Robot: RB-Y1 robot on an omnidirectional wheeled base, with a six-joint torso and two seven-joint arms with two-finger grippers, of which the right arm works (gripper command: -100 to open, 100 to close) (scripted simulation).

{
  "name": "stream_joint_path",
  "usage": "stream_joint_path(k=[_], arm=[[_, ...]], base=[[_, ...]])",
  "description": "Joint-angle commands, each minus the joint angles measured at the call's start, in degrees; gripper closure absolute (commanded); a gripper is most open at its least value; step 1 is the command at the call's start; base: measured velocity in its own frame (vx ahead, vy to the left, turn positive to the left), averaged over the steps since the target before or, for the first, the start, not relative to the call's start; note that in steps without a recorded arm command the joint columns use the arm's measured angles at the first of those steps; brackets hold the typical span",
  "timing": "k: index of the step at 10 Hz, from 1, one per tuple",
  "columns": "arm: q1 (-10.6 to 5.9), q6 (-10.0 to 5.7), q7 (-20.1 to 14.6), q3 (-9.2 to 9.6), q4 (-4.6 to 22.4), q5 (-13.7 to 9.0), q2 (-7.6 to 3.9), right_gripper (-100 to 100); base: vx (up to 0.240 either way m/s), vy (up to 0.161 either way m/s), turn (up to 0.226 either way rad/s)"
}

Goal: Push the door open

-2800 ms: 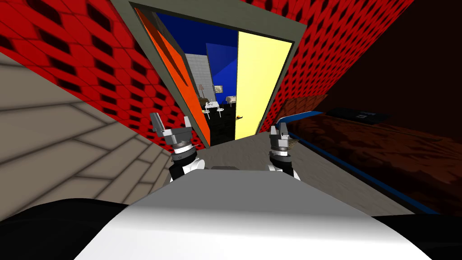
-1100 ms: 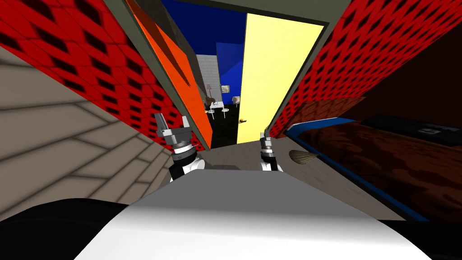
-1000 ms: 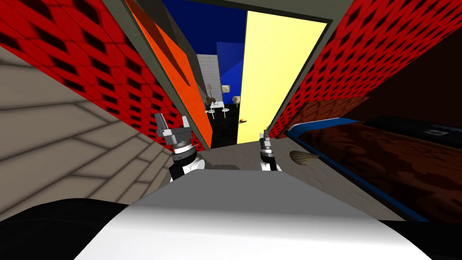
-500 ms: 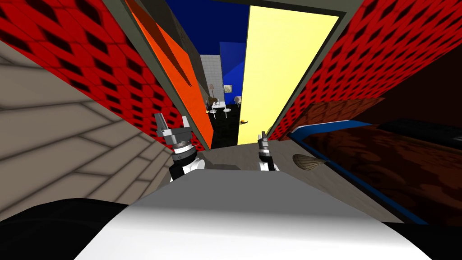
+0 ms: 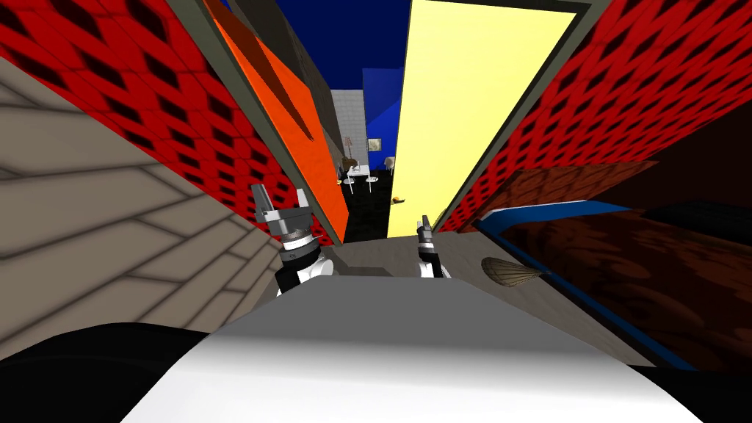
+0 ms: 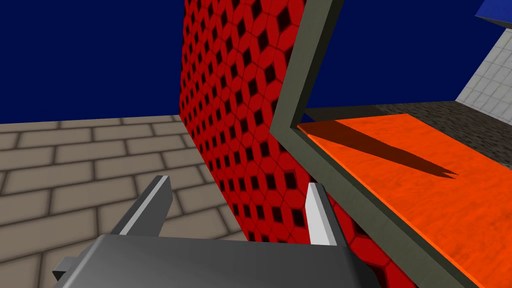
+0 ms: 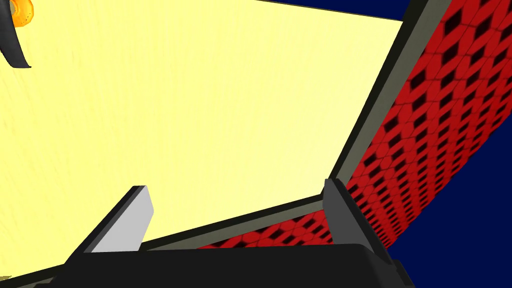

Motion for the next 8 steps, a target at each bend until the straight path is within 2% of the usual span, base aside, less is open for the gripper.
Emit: stream_joint_path(k=[1, 2, 3, 7, 8], arm=[[-0.64, -0.22, 0.1, -0.01, 1.9, -0.4, -0.02, -100], [-1.50, -0.45, 0.3, 0.05, 3.9, -0.9, 0.02, -100], [-1.50, -0.45, 0.3, 0.05, 3.9, -0.9, 0.02, -100], [-4.92, -1.38, 1.0, 0.29, 11.6, -2.9, 0.36, -100], [-4.92, -1.38, 1.0, 0.29, 11.7, -2.9, 0.36, -100]], base=[[0.057, -0.051, 0.036], [0.052, -0.051, 0.051], [0.042, -0.042, 0.035], [0.069, -0.062, 0.084], [0.053, -0.053, 0.036]])
